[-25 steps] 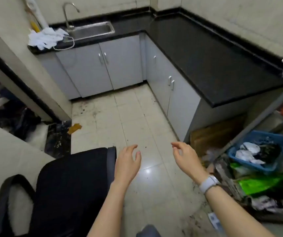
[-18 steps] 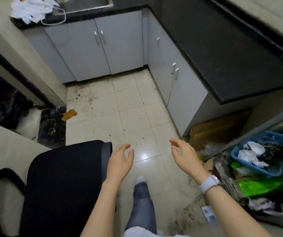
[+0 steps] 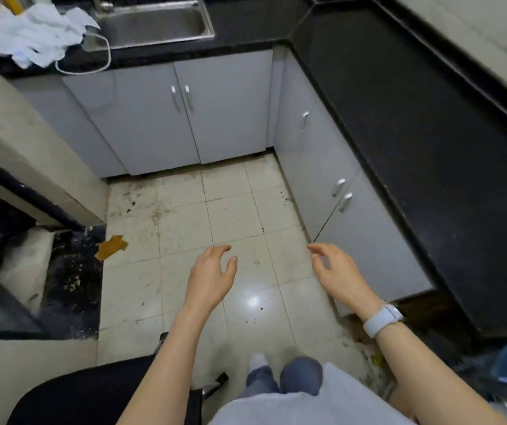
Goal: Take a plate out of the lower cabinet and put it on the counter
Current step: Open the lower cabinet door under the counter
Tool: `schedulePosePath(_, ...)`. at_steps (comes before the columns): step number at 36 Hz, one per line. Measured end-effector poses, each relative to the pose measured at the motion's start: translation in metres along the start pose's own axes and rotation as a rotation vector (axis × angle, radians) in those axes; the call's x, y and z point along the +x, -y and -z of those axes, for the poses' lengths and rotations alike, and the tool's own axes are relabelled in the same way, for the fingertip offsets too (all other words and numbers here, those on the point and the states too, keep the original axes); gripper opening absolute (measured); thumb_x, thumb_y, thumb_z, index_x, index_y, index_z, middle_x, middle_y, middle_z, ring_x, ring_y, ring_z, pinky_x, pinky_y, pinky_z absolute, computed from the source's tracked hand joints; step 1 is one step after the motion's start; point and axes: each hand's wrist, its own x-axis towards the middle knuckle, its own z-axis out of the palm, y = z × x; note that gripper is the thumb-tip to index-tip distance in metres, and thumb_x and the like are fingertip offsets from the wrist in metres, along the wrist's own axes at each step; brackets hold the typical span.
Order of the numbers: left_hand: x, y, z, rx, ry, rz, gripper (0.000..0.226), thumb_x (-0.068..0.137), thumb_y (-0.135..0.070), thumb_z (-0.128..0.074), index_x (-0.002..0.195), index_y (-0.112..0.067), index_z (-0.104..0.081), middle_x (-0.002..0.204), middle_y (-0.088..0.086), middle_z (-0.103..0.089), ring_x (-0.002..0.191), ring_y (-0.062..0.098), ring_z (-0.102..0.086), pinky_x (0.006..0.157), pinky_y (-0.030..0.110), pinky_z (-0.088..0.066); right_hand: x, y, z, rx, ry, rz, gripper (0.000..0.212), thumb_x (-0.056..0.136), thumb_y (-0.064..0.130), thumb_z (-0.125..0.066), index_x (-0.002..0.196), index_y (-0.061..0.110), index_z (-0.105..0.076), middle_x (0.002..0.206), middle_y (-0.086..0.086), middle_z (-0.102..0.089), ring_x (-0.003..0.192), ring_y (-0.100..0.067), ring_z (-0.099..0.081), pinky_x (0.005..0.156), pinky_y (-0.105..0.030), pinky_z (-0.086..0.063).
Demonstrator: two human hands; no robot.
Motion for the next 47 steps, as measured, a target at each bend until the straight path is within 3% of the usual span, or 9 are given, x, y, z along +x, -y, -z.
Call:
schedulePosePath(6, 0.098, -0.021, 0.008, 0.007, 0.007, 0.003, 0.036, 0.092, -0.028, -0.046, 0.125, -0.014, -0.052, 0.132, 0.006, -0.055, 0.123, 0.023, -0.048, 0.105, 0.039, -0.037, 0.099, 0.01, 0.015, 0.052, -0.021, -0.04, 0.031, 0.091, 0.012, -0.043, 0.119, 0.008, -0.055, 0.125, -0.01, -0.059, 0.117, -0.021, -0.051, 0.091, -0.016, -0.03)
schedulePosePath(15, 0.28, -0.054, 0.017, 0.013, 0.008, 0.063, 0.035, 0.092, -0.025, -0.046, 0.124, -0.012, -0.052, 0.132, 0.007, -0.055, 0.121, 0.023, -0.05, 0.103, 0.037, -0.038, 0.291, 0.017, 0.036, 0.101, -0.009, -0.038, 0.031, 0.091, 0.01, -0.042, 0.12, 0.006, -0.054, 0.125, -0.012, -0.059, 0.116, -0.023, -0.052, 0.09, -0.015, -0.03)
schedulePosePath(23, 0.432, -0.114, 0.044, 0.059, 0.042, 0.016, 0.035, 0.093, -0.026, -0.045, 0.125, -0.015, -0.051, 0.131, 0.004, -0.055, 0.122, 0.019, -0.049, 0.102, 0.033, -0.038, 0.445, 0.037, 0.076, 0.063, -0.018, -0.031, 0.033, 0.09, 0.009, -0.042, 0.122, 0.005, -0.052, 0.124, -0.015, -0.059, 0.116, -0.027, -0.051, 0.097, -0.027, -0.035)
schedulePosePath(29, 0.519, -0.126, 0.05, 0.068, 0.087, 0.018, 0.035, 0.093, -0.026, -0.045, 0.126, -0.015, -0.051, 0.132, 0.004, -0.055, 0.121, 0.019, -0.049, 0.101, 0.032, -0.039, 0.524, 0.043, 0.084, 0.085, -0.028, -0.061, 0.033, 0.09, 0.013, -0.044, 0.122, 0.008, -0.052, 0.122, -0.013, -0.061, 0.112, -0.024, -0.055, 0.095, -0.028, -0.04)
schedulePosePath(35, 0.631, -0.138, 0.049, 0.111, 0.253, -0.074, 0.035, 0.093, -0.027, -0.045, 0.126, -0.017, -0.051, 0.134, 0.006, -0.054, 0.122, 0.021, -0.05, 0.103, 0.035, -0.04, 0.591, 0.042, 0.082, 0.111, -0.062, -0.241, 0.035, 0.091, 0.008, -0.043, 0.124, 0.003, -0.05, 0.124, -0.018, -0.059, 0.113, -0.028, -0.054, 0.081, -0.007, -0.026)
schedulePosePath(40, 0.74, -0.162, 0.038, 0.221, 0.485, -0.273, 0.036, 0.093, -0.021, -0.047, 0.127, -0.008, -0.05, 0.132, 0.015, -0.054, 0.118, 0.028, -0.052, 0.097, 0.029, -0.039, 0.641, 0.039, 0.072, 0.16, -0.175, -0.448, 0.032, 0.09, 0.01, -0.042, 0.12, 0.006, -0.055, 0.12, -0.017, -0.062, 0.109, -0.03, -0.057, 0.091, -0.029, -0.042)
schedulePosePath(44, 0.802, -0.187, 0.03, 0.326, 0.66, -0.465, 0.037, 0.092, -0.018, -0.047, 0.127, -0.007, -0.049, 0.13, 0.016, -0.055, 0.114, 0.03, -0.054, 0.094, 0.03, -0.041, 0.667, 0.053, 0.069, 0.249, -0.325, -0.711, 0.032, 0.089, 0.01, -0.041, 0.118, 0.007, -0.056, 0.121, -0.016, -0.062, 0.11, -0.033, -0.056, 0.092, -0.034, -0.043)
schedulePosePath(47, 0.832, -0.206, 0.018, 0.359, 0.754, -0.563, 0.037, 0.092, -0.02, -0.047, 0.128, -0.009, -0.048, 0.132, 0.013, -0.054, 0.117, 0.028, -0.053, 0.096, 0.031, -0.04, 0.683, 0.06, 0.063, 0.4, -0.509, -0.852, 0.03, 0.09, 0.009, -0.041, 0.116, 0.007, -0.056, 0.119, -0.014, -0.063, 0.108, -0.031, -0.057, 0.09, -0.028, -0.041)
